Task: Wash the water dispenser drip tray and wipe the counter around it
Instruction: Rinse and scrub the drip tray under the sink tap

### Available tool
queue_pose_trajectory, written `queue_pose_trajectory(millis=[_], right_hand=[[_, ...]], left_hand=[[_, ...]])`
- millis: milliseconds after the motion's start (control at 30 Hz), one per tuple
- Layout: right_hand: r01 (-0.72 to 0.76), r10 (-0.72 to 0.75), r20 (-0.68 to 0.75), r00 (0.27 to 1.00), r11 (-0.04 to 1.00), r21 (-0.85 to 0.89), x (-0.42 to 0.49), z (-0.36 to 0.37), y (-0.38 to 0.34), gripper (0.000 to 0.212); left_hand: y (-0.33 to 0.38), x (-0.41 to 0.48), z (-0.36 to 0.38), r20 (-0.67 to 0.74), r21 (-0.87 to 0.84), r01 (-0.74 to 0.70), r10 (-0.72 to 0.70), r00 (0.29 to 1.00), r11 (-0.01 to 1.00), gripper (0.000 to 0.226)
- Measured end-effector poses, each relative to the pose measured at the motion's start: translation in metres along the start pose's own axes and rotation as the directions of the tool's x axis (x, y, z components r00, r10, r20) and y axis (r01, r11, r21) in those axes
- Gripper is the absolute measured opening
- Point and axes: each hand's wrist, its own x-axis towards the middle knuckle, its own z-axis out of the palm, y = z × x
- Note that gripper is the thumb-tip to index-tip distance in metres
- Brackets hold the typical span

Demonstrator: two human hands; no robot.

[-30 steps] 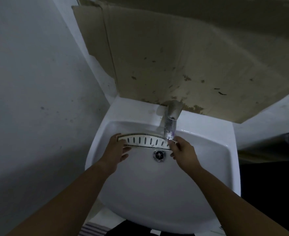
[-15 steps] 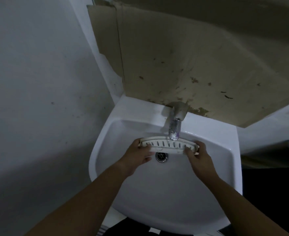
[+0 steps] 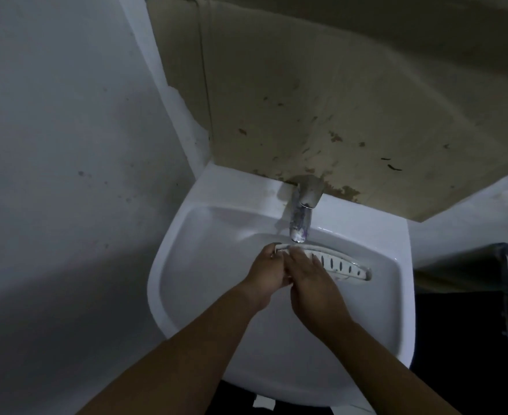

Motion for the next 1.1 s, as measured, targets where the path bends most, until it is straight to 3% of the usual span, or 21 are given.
queue_pose_trajectory(millis=[167,367,467,600,767,833,933,1100], right_hand=[[0.049,-0.048,0.034,0.998,0.999,-0.015,0.010,-0.012,0.007,0.065],[-0.137,0.153,0.103,0.983,0.980,-0.145,0.001,-0.027,0.045,0.070],[-0.127,0.141,0.094,0.985,0.981,-0.146,0.001,-0.029,0.044,0.070],[-0.099,0.099,-0.007,0.995,0.987,-0.127,0.006,-0.023,0.038,0.068],[-0.095,0.080,-0.088,0.993,0.979,-0.178,0.018,-0.028,0.034,0.045],[-0.076,0.063,-0.076,0.995,0.980,-0.185,0.022,-0.026,0.039,0.042],[-0.038,0.031,-0.048,0.998,0.988,-0.152,0.026,-0.021,0.042,0.039],[-0.091,0.074,-0.106,0.992,0.982,-0.167,0.030,-0.006,0.025,0.044]], left_hand=[[0.010,0.003,-0.015,-0.056,0.025,-0.058,0.059,0.997,0.998,0.030],[0.022,0.008,-0.055,-0.104,-0.050,-0.089,0.083,0.991,0.995,0.032],[0.021,0.011,-0.064,-0.102,-0.066,-0.085,0.078,0.992,0.994,0.034],[0.017,0.014,-0.066,-0.118,-0.078,0.000,-0.010,0.993,0.997,0.032],[0.023,0.010,-0.068,-0.087,-0.189,0.129,-0.148,0.985,0.974,0.028],[0.025,0.009,-0.071,-0.067,-0.144,0.161,-0.172,0.983,0.976,0.031],[0.024,0.011,-0.078,-0.061,0.060,0.104,-0.100,0.993,0.993,0.042],[0.019,0.014,-0.076,-0.126,0.107,0.025,-0.012,0.992,0.994,0.043]])
